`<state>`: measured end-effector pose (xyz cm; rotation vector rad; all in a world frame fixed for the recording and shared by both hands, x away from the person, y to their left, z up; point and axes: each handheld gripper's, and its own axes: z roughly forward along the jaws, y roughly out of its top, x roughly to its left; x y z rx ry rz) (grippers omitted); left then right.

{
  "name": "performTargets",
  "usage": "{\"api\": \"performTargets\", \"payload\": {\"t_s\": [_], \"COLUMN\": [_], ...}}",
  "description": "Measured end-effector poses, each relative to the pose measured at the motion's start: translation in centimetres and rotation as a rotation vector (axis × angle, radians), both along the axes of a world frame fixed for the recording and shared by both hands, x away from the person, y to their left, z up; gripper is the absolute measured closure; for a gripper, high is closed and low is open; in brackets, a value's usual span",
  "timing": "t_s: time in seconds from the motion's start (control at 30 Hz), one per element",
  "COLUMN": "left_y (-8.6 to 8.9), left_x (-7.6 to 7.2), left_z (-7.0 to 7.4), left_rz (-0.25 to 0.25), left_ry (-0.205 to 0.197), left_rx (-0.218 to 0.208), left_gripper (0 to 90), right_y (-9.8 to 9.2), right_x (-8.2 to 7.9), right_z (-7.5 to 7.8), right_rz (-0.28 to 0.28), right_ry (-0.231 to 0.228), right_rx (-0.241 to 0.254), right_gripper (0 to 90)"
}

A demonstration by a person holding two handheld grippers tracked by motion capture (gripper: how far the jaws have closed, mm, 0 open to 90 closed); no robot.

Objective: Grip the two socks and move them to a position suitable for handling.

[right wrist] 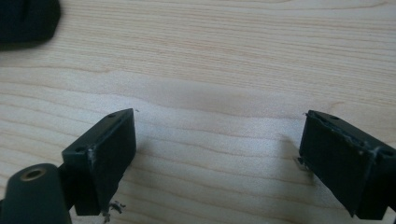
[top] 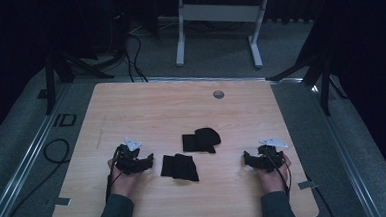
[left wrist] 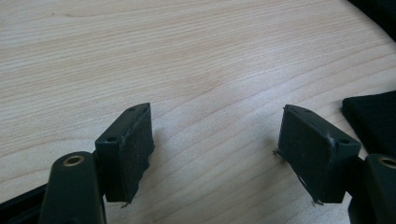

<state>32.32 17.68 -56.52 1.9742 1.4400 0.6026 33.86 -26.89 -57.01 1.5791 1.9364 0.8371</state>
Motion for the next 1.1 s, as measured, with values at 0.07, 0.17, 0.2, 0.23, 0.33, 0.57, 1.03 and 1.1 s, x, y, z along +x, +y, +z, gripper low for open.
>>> {"api": "performTargets", "payload": {"t_s": [0.07,0.17,0.2,0.23,0.33,0.57,1.03,1.1], "left_y": [0.0,-0.1,-0.2,-0.2,-0.2,-0.2,-0.4,-0.5], "left_x": [0.0,-0.1,-0.1,-0.1,-0.1,-0.1,-0.3,-0.3], "left_z": [0.0,0.1,0.2,0.2,0.2,0.2,0.6,0.7], "left_rz": [0.000,-0.007,-0.008,-0.008,-0.009,-0.013,-0.048,-0.055], "left_ry": [0.004,0.009,0.010,0.010,0.010,0.018,0.049,0.052], "left_rx": [0.001,0.003,0.003,0.003,0.003,0.007,0.014,0.016], "left_gripper": [27.4,29.8,30.6,30.9,31.0,30.9,37.6,41.3], "right_y": [0.1,0.1,0.1,0.1,0.1,0.5,1.1,1.1], "right_x": [-0.1,-0.2,-0.2,-0.2,-0.2,-0.2,-0.5,-0.5], "right_z": [0.0,0.0,0.0,0.0,0.0,0.0,0.2,0.2], "right_rz": [-0.005,-0.001,-0.002,-0.002,-0.003,0.034,0.031,0.034], "right_ry": [0.001,-0.003,-0.003,-0.003,-0.003,-0.003,-0.003,-0.002], "right_rx": [0.001,0.000,-0.001,-0.001,-0.001,0.000,0.001,0.000], "right_gripper": [11.5,12.8,12.9,12.9,12.9,12.9,20.4,20.8]}}
